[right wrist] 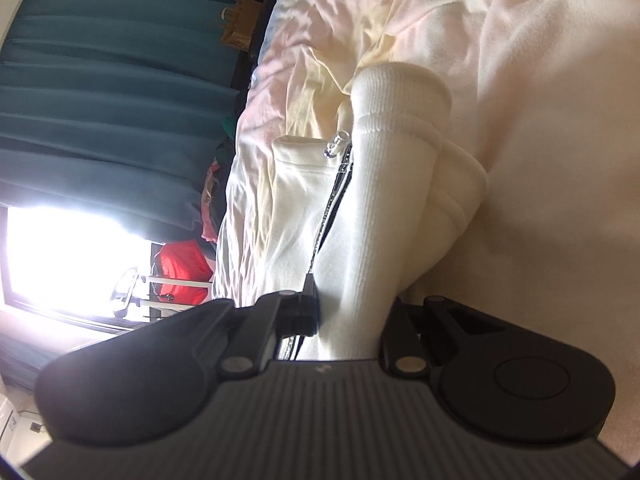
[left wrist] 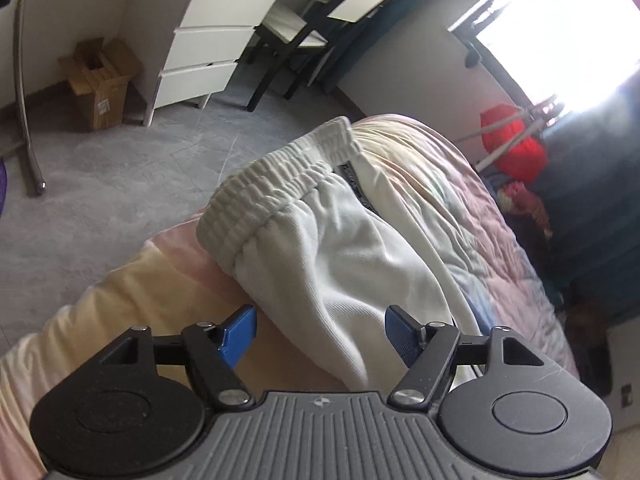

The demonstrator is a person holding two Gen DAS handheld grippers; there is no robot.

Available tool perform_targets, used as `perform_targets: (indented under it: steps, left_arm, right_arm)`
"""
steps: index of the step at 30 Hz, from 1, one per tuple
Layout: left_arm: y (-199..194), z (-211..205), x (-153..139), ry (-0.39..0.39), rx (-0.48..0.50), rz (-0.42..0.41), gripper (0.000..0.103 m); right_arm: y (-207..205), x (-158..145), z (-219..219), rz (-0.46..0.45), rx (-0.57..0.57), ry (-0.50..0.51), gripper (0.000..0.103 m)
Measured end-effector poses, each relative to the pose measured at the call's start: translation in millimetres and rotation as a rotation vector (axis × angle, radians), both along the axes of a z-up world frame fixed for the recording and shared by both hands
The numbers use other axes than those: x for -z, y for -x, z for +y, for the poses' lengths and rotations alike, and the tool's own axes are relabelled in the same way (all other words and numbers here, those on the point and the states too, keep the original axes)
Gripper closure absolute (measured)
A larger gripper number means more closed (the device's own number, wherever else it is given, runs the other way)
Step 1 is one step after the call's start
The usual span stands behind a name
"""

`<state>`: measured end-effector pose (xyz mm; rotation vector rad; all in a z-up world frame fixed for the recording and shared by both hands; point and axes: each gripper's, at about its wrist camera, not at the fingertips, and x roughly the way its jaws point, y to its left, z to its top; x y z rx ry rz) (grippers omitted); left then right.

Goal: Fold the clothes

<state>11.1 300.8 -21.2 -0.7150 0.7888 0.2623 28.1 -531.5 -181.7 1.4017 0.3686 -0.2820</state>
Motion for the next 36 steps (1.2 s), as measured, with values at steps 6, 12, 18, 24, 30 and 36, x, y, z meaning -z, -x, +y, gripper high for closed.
perform_targets:
  steps: [6, 12, 18, 24, 30, 36]
  left_arm:
    - [2, -69, -49, -0.229, 0.047, -0.113, 0.02]
    - [-29, -164, -47, -0.358, 0.226, -0.207, 0.016]
    - [-86, -237, -1, -0.345, 0.382, -0.172, 0.016]
    - [-130, -272, 47, -0.364, 0.4, -0.127, 0.016]
    - [-120, -294, 91, -0.559, 0.412, -0.139, 0.014]
    - [-120, -296, 92, -0.55, 0.434, -0.147, 0.013]
  right_arm:
    - [-2, -4, 4, 0.024, 0.018, 0.017, 0.089]
    - [-7, -3, 0, 0.02, 0.014, 0.015, 0.088]
    - [-7, 0, -2, 0.005, 0.004, -0.005, 0.087]
    - [-9, 9, -6, -0.061, 0.018, -0.063, 0.054]
    - [-21, 14, -7, -0.132, 0.032, -0.074, 0.033]
    - [-45, 19, -10, -0.108, -0.022, 0.007, 0.033]
